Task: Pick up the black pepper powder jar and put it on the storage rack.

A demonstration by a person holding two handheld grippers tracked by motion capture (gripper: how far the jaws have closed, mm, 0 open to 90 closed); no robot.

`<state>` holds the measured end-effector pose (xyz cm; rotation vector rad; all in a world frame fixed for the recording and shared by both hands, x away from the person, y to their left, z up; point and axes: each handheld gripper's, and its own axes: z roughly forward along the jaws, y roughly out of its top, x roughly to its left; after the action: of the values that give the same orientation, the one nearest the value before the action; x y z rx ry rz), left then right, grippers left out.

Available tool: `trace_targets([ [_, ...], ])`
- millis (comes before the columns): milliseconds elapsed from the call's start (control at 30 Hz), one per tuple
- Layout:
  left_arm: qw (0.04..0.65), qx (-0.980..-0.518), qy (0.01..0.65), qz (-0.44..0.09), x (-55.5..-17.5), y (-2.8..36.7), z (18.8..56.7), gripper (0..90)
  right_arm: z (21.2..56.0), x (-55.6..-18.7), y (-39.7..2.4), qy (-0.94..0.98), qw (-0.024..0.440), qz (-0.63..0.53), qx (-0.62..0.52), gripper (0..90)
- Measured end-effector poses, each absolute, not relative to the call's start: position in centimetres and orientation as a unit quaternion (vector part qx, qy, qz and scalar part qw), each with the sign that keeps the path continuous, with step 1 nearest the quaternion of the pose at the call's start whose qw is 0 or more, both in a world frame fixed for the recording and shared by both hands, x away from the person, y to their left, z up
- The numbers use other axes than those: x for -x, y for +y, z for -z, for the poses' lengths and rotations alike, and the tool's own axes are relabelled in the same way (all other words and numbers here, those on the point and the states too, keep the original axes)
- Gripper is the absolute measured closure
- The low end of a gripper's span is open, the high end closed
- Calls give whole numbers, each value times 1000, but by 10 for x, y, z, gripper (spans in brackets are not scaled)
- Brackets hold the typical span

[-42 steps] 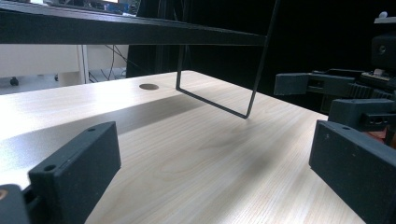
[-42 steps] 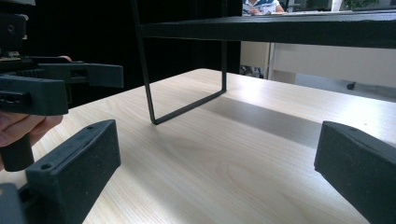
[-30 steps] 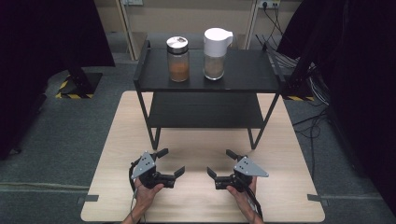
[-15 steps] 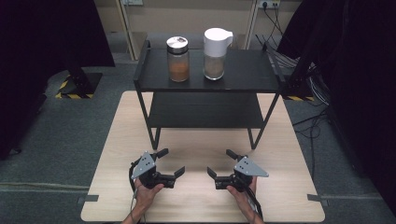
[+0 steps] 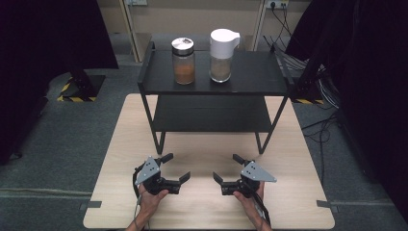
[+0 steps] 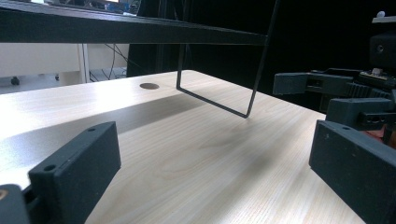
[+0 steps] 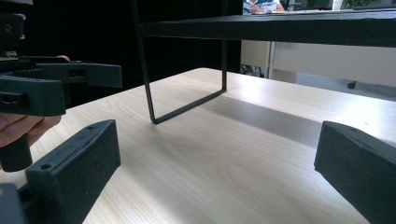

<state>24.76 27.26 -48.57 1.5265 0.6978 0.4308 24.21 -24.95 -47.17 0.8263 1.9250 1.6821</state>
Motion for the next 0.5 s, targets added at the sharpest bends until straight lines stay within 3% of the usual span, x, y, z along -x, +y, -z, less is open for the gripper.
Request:
trace_targets([
  [500, 647, -671, 308, -191, -246, 273, 486, 14, 472, -243, -249, 699, 224, -610, -298, 5],
])
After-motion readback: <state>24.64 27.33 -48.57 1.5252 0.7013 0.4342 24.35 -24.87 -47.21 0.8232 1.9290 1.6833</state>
